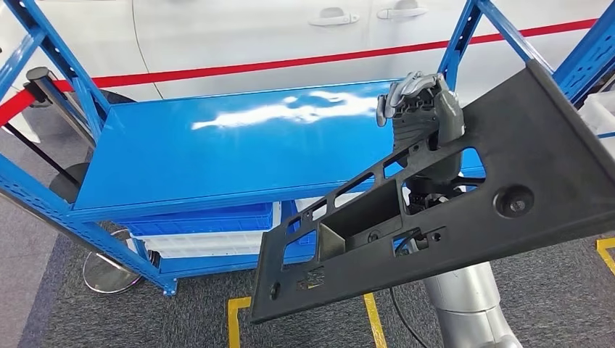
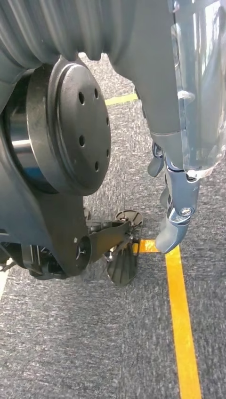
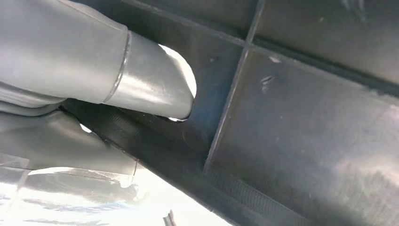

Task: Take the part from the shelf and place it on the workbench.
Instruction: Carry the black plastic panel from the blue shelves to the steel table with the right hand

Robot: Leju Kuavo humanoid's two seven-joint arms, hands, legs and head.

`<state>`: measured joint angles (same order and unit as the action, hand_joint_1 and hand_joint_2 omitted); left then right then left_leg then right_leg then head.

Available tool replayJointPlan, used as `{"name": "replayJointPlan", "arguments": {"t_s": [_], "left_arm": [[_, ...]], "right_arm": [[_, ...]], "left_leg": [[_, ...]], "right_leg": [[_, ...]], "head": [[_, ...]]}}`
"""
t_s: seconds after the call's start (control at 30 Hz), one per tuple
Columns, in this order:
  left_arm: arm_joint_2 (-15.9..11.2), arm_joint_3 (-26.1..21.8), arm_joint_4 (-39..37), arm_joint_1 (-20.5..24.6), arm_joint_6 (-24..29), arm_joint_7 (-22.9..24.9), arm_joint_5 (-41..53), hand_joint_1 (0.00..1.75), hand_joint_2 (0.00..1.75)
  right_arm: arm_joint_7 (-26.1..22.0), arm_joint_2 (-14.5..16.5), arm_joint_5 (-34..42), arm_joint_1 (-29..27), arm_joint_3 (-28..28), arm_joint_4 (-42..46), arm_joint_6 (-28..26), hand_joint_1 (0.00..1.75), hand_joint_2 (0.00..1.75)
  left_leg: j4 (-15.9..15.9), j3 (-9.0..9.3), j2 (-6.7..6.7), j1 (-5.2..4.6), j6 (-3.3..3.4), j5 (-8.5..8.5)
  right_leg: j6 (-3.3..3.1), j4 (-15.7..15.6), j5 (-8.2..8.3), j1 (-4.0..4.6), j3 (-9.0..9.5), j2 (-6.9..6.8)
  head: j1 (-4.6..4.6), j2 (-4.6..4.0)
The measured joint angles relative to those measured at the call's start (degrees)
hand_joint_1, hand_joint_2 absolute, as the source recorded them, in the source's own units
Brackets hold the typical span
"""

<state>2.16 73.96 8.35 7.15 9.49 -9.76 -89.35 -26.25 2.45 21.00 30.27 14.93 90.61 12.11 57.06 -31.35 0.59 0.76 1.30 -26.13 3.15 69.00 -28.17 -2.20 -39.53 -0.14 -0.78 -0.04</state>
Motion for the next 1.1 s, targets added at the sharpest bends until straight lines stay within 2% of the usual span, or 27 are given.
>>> {"name": "replayJointPlan", "arguments": {"t_s": [0.03,0.1,0.17,0.23,0.27,0.3,0.37,0.4,0.43,0.47,0.5,0.53,0.6,0.63,0.7,0.73,0.77,0.8,0.9,0.93,0.97,1.0,1.03,1.1], "left_arm": [[-0.02,0.0,-0.01,0.01,0.0,0.02,0.0,0.0,1.75],[-0.07,0.01,-0.04,0.07,0.04,0.14,0.0,0.0,1.75],[-0.09,0.02,-0.07,0.07,0.08,0.27,0.0,0.0,1.75],[-0.08,0.02,-0.07,0.05,0.09,0.32,0.0,0.0,1.75],[-0.08,0.02,-0.07,0.08,0.09,0.33,0.0,0.0,1.75],[-0.08,0.02,-0.07,0.11,0.09,0.34,0.0,0.0,1.75],[-0.08,0.02,-0.07,0.06,0.09,0.4,0.0,0.0,1.75],[-0.08,0.02,-0.07,0.0,0.09,0.43,0.0,0.0,1.75],[-0.08,0.02,-0.07,-0.06,0.09,0.45,0.0,0.0,1.75],[-0.08,0.02,-0.07,-0.09,0.09,0.45,0.0,0.0,1.75],[-0.08,0.02,-0.07,-0.09,0.09,0.45,0.0,0.0,1.75],[-0.08,0.02,-0.07,-0.07,0.09,0.45,0.0,0.0,1.75],[-0.11,0.01,-0.08,0.03,0.09,0.45,0.0,0.0,1.75],[-0.12,0.01,-0.08,0.05,0.09,0.46,0.0,0.0,1.75],[-0.11,0.0,-0.09,-0.01,0.09,0.49,0.0,0.0,1.75],[-0.09,-0.01,-0.09,-0.05,0.09,0.5,0.0,0.0,1.75],[-0.08,-0.02,-0.09,-0.05,0.1,0.5,0.0,0.0,1.75],[-0.07,-0.04,-0.09,-0.02,0.11,0.5,0.0,0.0,1.75],[-0.04,-0.17,-0.11,0.0,0.08,0.5,0.0,0.0,1.75],[-0.02,-0.26,-0.11,-0.03,0.04,0.5,0.0,0.0,1.75],[0.0,-0.37,-0.11,-0.04,0.01,0.49,0.0,0.0,1.75],[0.01,-0.46,-0.11,-0.03,-0.03,0.47,0.0,0.0,1.75],[0.02,-0.54,-0.11,-0.01,-0.04,0.45,0.0,0.0,1.75],[0.03,-0.6,-0.11,0.08,-0.07,0.42,0.0,0.0,1.75]], "right_arm": [[0.0,0.0,-0.01,0.02,-0.01,-0.01,0.11,1.75,0.0],[0.02,0.04,-0.05,0.04,-0.03,0.0,0.31,1.75,0.0],[0.03,0.09,-0.09,-0.03,-0.1,0.03,0.36,1.75,0.0],[0.02,0.1,-0.09,-0.06,-0.16,0.04,0.44,1.75,0.0],[0.02,0.11,-0.09,-0.04,-0.17,0.05,0.48,1.75,0.0],[0.02,0.13,-0.09,-0.04,-0.16,0.06,0.5,1.75,0.0],[0.03,0.13,-0.1,-0.08,-0.16,0.05,0.5,1.75,0.0],[0.04,0.13,-0.1,-0.14,-0.15,0.03,0.51,1.75,0.0],[0.04,0.13,-0.11,-0.19,-0.15,0.02,0.51,1.75,0.0],[0.04,0.13,-0.13,-0.23,-0.15,0.02,0.52,1.75,0.0],[0.04,0.13,-0.14,-0.24,-0.15,0.02,0.52,1.75,0.0],[0.04,0.14,-0.15,-0.23,-0.16,0.03,0.55,1.75,0.0],[0.04,0.15,-0.17,-0.18,-0.16,0.04,0.64,1.75,0.0],[0.05,0.16,-0.17,-0.18,-0.16,0.04,0.7,1.75,0.0],[0.06,0.19,-0.16,-0.2,-0.15,0.03,0.8,1.75,0.0],[0.07,0.2,-0.16,-0.21,-0.15,0.03,0.88,1.75,0.0],[0.07,0.21,-0.14,-0.2,-0.15,0.03,0.98,1.75,0.0],[0.07,0.2,-0.12,-0.2,-0.15,0.03,1.1,1.75,0.0],[0.08,0.2,-0.07,-0.34,-0.15,-0.11,1.32,1.75,0.0],[0.09,0.2,-0.07,-0.4,-0.15,-0.24,1.31,1.75,0.0],[0.09,0.2,-0.07,-0.43,-0.15,-0.35,1.3,1.75,0.0],[0.09,0.2,-0.07,-0.4,-0.15,-0.43,1.29,1.75,0.0],[0.09,0.2,-0.07,-0.34,-0.15,-0.46,1.31,1.75,0.0],[0.08,0.21,-0.05,-0.19,-0.15,-0.46,1.38,1.75,0.0]], "left_leg": [[0.59,-0.19,-0.04,0.17,-0.51,-0.41],[1.93,-0.79,-0.1,0.18,-1.54,-1.15],[2.33,-1.2,-0.09,0.05,-2.24,-1.29],[2.51,-1.37,-0.06,0.23,-2.69,-1.68],[3.68,-1.83,-0.06,0.31,-2.87,-2.56],[5.94,-2.8,-0.09,0.35,-3.0,-3.97],[13.4,-6.19,-0.11,0.34,-3.09,-7.56],[16.84,-7.85,-0.11,0.34,-3.05,-8.74],[18.7,-8.79,-0.11,0.33,-2.91,-8.95],[18.24,-8.64,-0.12,0.29,-2.66,-8.02],[15.54,-7.4,-0.14,0.21,-2.3,-6.18],[11.45,-5.52,-0.17,0.03,-1.79,-4.07],[4.68,-2.47,-0.23,-0.4,-1.1,-1.66],[3.12,-1.86,-0.28,-0.6,-0.99,-1.37],[2.48,-1.76,-0.36,-0.72,-0.93,-1.14],[2.16,-1.69,-0.34,-0.61,-0.7,-0.79],[1.78,-1.61,-0.31,-0.47,-0.39,-0.4],[1.42,-1.57,-0.26,-0.33,-0.1,-0.03],[1.33,-1.94,-0.21,-0.42,0.33,0.36],[1.43,-2.07,-0.21,-0.46,0.35,0.38],[1.56,-2.17,-0.22,-0.48,0.36,0.38],[1.71,-2.21,-0.25,-0.49,0.32,0.36],[1.89,-2.24,-0.29,-0.49,0.24,0.31],[2.32,-2.55,-0.38,-0.72,-0.11,0.21]], "right_leg": [[0.3,-3.27,1.31,-0.15,1.67,-0.02],[-0.22,-7.52,2.38,-0.15,3.56,0.07],[-1.52,-7.84,2.08,0.17,3.34,0.23],[-2.39,-7.84,2.13,0.2,3.22,0.24],[-2.75,-7.92,2.18,0.16,3.24,0.23],[-3.04,-7.98,2.2,0.16,3.26,0.19],[-3.41,-7.99,2.21,0.4,3.2,0.14],[-3.52,-7.99,2.21,0.58,3.17,0.14],[-3.58,-7.98,2.22,0.76,3.17,0.16],[-3.61,-7.98,2.22,0.94,3.23,0.21],[-3.61,-7.98,2.22,1.08,3.35,0.27],[-3.61,-8.0,2.22,1.17,3.47,0.31],[-3.42,-8.01,2.24,1.38,3.48,0.34],[-3.22,-8.06,2.32,1.37,3.38,0.32],[-2.58,-8.36,2.67,1.31,3.28,0.28],[-2.29,-8.35,2.59,1.26,3.29,0.24],[-2.02,-7.83,2.0,1.27,3.11,0.21],[-1.82,-6.24,0.7,1.31,2.48,0.2],[-1.48,3.67,-4.75,1.3,-1.63,0.19],[-1.42,5.84,-5.29,1.3,-2.46,0.18],[-1.41,6.01,-4.74,1.29,-2.34,0.17],[-1.47,3.96,-3.23,1.28,-1.14,0.16],[-1.6,0.24,-1.27,1.27,0.84,0.15],[-2.05,-6.29,1.07,1.42,4.12,0.16]], "head": [[0.03,0.0],[0.17,0.0],[0.24,0.0],[0.18,0.0],[0.17,0.0],[0.15,0.0],[0.15,0.0],[0.15,0.0],[0.16,0.0],[0.16,0.0],[0.15,0.0],[0.16,0.0],[0.17,0.0],[0.19,0.0],[0.19,0.0],[0.21,0.0],[0.22,0.0],[0.25,0.0],[0.27,0.0],[0.28,0.0],[0.28,0.0],[0.28,0.0],[0.29,0.0],[0.27,0.0]]}}
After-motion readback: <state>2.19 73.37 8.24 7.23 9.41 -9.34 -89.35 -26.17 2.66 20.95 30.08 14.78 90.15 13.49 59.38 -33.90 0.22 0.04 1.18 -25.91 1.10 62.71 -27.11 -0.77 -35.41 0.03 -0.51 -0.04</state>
